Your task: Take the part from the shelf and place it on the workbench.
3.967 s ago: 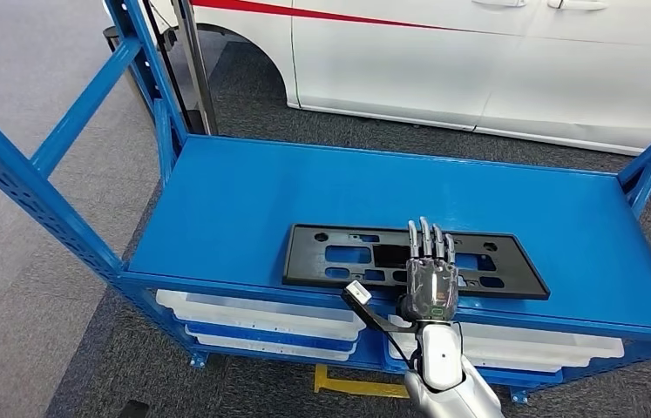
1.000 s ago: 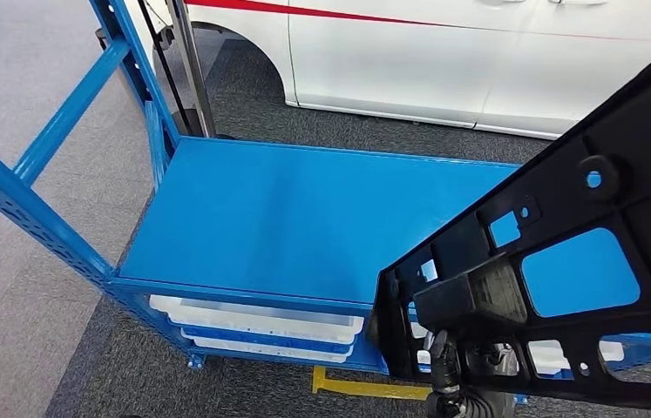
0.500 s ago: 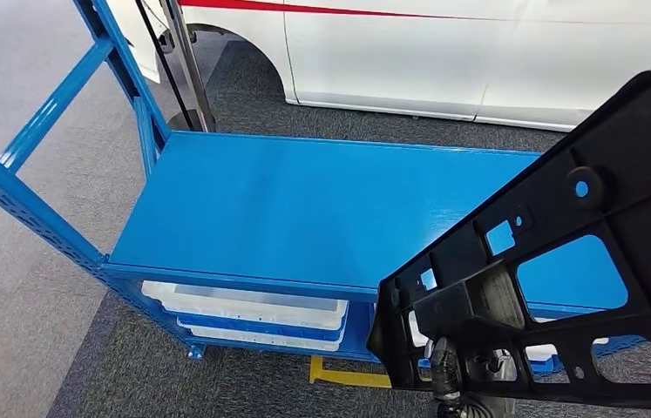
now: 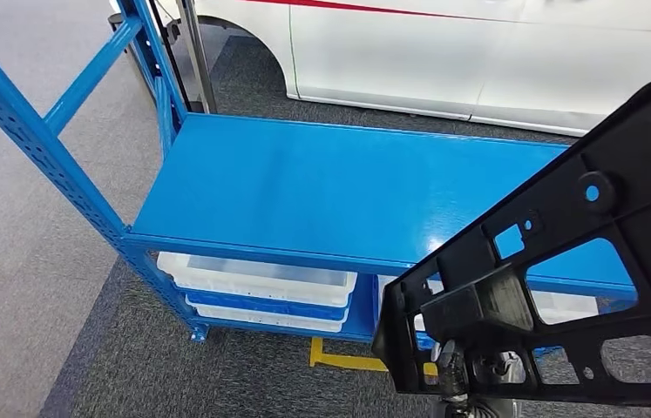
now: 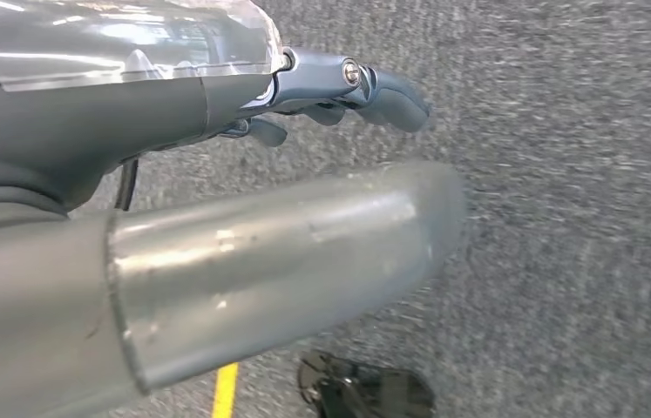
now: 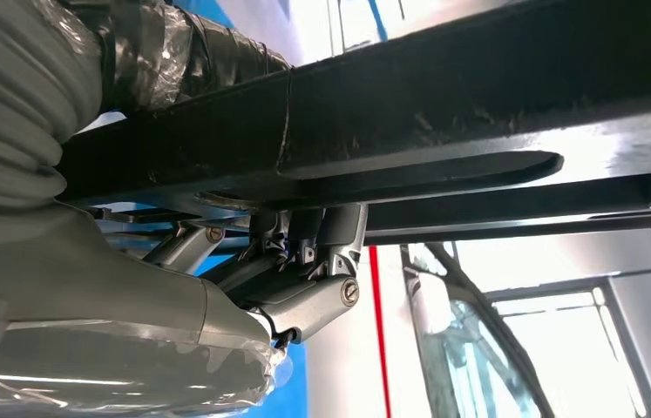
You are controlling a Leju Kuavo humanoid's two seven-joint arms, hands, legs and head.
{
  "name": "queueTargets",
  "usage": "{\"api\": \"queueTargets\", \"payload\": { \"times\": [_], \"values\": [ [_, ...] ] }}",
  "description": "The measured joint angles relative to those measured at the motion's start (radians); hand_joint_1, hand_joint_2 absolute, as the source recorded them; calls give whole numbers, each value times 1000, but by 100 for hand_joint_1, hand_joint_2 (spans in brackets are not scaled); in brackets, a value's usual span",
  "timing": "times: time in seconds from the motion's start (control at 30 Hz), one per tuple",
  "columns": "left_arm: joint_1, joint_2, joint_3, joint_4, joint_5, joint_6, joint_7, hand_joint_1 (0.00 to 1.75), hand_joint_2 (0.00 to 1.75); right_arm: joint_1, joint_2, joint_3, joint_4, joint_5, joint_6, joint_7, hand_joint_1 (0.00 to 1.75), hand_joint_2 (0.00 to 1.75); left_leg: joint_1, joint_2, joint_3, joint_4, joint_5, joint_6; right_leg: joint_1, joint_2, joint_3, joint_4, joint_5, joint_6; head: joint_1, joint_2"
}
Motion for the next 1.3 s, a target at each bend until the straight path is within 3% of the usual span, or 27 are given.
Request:
{"api": "queueTargets", "payload": {
  "times": [0.03,0.1,0.17,0.2,0.3,0.37,0.43,0.47,0.5,0.53,0.6,0.67,0.73,0.8,0.83,0.9,0.97,1.0,1.03,1.1,1.17,1.23,1.3],
  "values": [
    [0,0,1,0,0,0,0,0,0,2,1,-5,0,-1,4,0,175,175,0,1,-13,5,7,-2,-2,0,23,-9,20,1,0,0],
    [-1,0,2,0,-1,0,0,0,0,4,5,-13,0,-1,13,0,175,175,1,0,-35,16,16,-7,-6,0,114,-122,68,-1,0,0],
    [-1,0,2,0,-3,0,0,0,0,7,12,-21,0,-3,24,0,175,175,-1,-1,-46,23,26,-17,-2,1,194,-248,73,-9,0,0],
    [-1,0,3,0,-5,0,0,0,0,8,15,-25,0,-7,33,0,175,175,-2,0,-49,23,31,-24,2,2,210,-279,66,-14,-1,0],
    [-1,0,5,0,-11,-1,-3,0,0,16,30,-42,0,-26,71,-1,175,175,1,1,-54,21,37,-44,4,5,203,-297,80,-38,0,0],
    [0,1,6,0,-12,-1,-5,0,0,20,43,-53,0,-34,90,-1,175,175,2,-1,-73,69,-17,-51,1,9,189,-304,98,-58,-1,0],
    [0,1,9,0,-12,-1,-6,0,0,25,53,-62,0,-36,101,-1,175,175,3,-4,-110,187,-106,-54,5,14,170,-303,113,-68,-1,0],
    [0,1,11,0,-12,-2,-6,0,0,28,56,-66,0,-37,105,-1,175,175,3,-4,-125,247,-133,-55,8,19,160,-301,120,-70,-1,0],
    [0,1,14,0,-12,-2,-6,0,0,31,60,-70,0,-37,110,-1,175,175,3,-4,-129,284,-140,-55,10,25,151,-299,126,-70,-1,0],
    [0,1,17,0,-12,-2,-6,0,0,34,63,-75,0,-37,117,-1,175,175,3,-5,-116,284,-127,-54,11,33,142,-296,131,-68,-1,0],
    [0,2,22,0,-12,-2,-6,0,0,39,74,-86,0,-36,133,-1,175,175,3,-25,-35,171,-74,-46,12,50,127,-286,137,-64,-1,0],
    [1,4,24,0,-12,-4,-6,0,0,44,88,-98,0,-34,149,-1,175,175,3,-71,47,42,-51,-36,13,66,113,-273,141,-57,-1,0],
    [3,5,26,0,-12,-5,-5,0,0,48,101,-111,0,-32,168,-1,175,175,1,-90,70,-2,-55,-32,13,85,101,-265,148,-46,-2,0],
    [3,5,30,0,-12,-8,-3,0,0,57,115,-131,0,-31,191,-1,175,175,5,-66,66,-11,-50,-26,14,97,92,-261,153,-33,-1,0],
    [2,4,33,0,-12,-9,-2,0,0,61,122,-143,0,-30,203,-1,175,175,7,-52,65,-14,-45,-21,16,84,84,-248,143,-28,0,0],
    [3,4,41,0,-12,-10,0,0,0,67,137,-169,-1,-26,228,-1,175,175,9,-22,60,-18,-38,-11,15,38,45,-165,88,-20,3,0],
    [6,4,49,0,-12,-11,2,0,0,71,153,-198,-1,-18,254,-1,175,175,7,9,53,-16,-37,-7,8,13,-10,-38,24,-11,4,0],
    [7,4,52,0,-12,-12,2,0,0,76,162,-214,-1,-14,266,-1,175,175,7,24,51,-15,-37,-8,3,9,-25,1,13,-6,4,0],
    [7,5,55,0,-12,-13,3,0,0,81,172,-230,-1,-9,280,-1,175,175,7,38,50,-14,-38,-9,-1,6,-21,4,21,-3,5,0],
    [4,5,63,0,-12,-15,3,0,0,88,193,-259,-1,-2,302,-1,175,175,8,60,55,-13,-41,-13,-8,-14,44,-102,82,1,5,0],
    [3,5,70,0,-12,-18,4,0,0,90,210,-280,-1,2,311,-1,175,175,6,78,60,-12,-45,-22,-2,-54,113,-228,121,-6,4,0],
    [1,5,73,0,-12,-19,5,0,0,93,221,-295,-2,3,311,-1,175,175,2,95,62,-11,-47,-34,9,-71,126,-266,121,-18,4,0],
    [-2,5,75,0,-13,-19,7,0,0,99,231,-307,-3,4,311,-1,175,175,3,106,65,-10,-50,-45,10,-52,120,-270,126,-33,4,0]
  ]
}}
